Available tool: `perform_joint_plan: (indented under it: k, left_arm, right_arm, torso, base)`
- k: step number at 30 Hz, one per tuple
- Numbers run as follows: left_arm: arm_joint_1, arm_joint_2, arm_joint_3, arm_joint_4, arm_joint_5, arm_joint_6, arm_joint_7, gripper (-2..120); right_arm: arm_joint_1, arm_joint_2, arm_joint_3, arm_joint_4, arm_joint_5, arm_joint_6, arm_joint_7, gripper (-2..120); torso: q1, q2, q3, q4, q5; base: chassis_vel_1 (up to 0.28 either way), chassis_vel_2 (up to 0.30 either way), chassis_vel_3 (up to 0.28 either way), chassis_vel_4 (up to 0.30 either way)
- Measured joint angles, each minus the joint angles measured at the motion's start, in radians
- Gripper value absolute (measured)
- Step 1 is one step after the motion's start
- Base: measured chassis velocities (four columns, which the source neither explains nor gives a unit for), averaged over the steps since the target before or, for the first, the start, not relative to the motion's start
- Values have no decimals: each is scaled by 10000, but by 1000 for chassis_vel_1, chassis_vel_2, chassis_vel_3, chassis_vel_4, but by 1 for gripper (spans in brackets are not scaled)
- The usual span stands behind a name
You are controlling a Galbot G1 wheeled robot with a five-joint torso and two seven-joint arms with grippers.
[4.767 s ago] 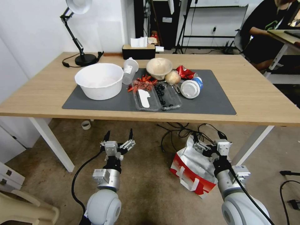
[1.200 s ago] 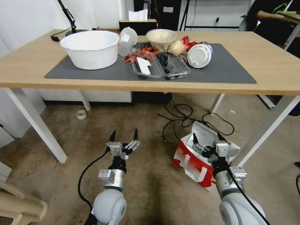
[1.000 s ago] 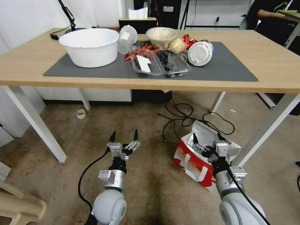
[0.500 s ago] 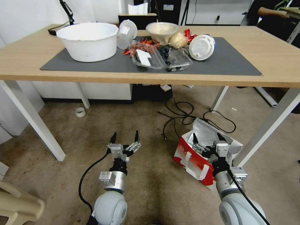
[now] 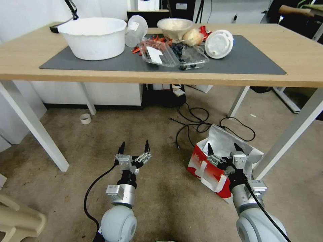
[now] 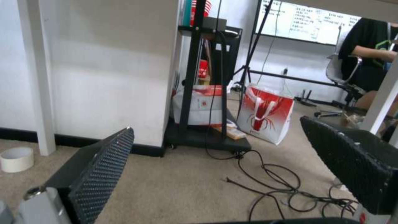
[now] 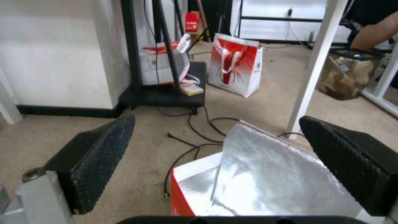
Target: Pick up the food delivery bag from the floor and place it on the table.
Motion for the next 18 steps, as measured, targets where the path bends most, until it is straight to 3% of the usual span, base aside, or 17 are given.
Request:
perform_joint_plan:
  k: [18]
  left_arm:
    - [76,-42,92,3,4,-164,12,100]
  right_arm:
    - [-67,49,-42,7,-45,65,0,100]
  torso:
    - [-40,-643,-558,-1,0]
  base:
    - [0,0,0,0]
